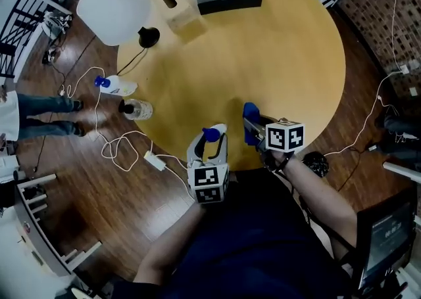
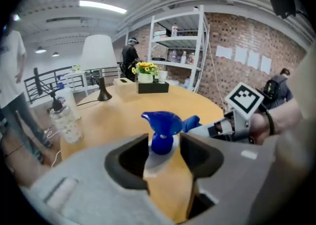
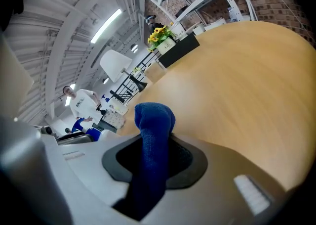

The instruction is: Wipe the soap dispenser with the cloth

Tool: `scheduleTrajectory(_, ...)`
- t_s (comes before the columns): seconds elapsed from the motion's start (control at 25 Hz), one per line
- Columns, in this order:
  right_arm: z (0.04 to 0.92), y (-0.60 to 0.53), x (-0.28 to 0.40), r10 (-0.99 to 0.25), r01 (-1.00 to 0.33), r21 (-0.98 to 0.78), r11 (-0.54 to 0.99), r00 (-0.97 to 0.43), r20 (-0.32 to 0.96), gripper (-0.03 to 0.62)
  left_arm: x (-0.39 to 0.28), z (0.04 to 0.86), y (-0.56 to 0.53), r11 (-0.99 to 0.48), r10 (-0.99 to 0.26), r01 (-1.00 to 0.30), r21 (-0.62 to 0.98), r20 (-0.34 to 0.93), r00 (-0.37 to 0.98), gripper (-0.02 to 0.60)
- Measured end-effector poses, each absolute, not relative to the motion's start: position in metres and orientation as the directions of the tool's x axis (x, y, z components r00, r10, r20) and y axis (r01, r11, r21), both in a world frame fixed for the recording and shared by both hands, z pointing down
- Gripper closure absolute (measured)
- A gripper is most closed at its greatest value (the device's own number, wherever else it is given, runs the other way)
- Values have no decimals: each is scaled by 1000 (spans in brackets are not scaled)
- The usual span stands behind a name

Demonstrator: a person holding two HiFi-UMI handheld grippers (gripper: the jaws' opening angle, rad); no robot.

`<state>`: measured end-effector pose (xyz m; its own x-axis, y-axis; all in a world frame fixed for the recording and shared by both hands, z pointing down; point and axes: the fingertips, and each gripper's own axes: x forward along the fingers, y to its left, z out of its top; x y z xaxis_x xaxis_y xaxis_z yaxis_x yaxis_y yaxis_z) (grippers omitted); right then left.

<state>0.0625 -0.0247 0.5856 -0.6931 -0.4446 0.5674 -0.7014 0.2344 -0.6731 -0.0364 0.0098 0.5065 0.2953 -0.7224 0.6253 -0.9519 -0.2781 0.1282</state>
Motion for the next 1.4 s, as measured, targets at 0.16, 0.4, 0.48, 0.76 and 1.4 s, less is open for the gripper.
scheduleTrajectory(0.16,582,-28,62,-433,-694,-669,265,-706,560,490,-44,511,-4,-216,-774,-974,75,595,217,440)
scheduleTrajectory(0.4,582,-25,53,-420,-684,-677,272,-717,557,490,-70,507,-18,-191,-796,-923,335,497,345,445)
scheduleTrajectory(0.48,578,-25,45,-421,-671,-693,264,-726,543,490,-86,507,-21,-182,-805,-874,450,442,395,446)
scheduleTrajectory(0.76,545,-31,-19,-427,-620,-731,286,-765,482,490,-120,518,-23,-178,-814,-738,651,324,482,446)
scheduleTrajectory(1.4,588,-16,-28,-443,-775,-605,185,-615,652,491,-125,532,-31,-225,-745,-673,705,320,585,448)
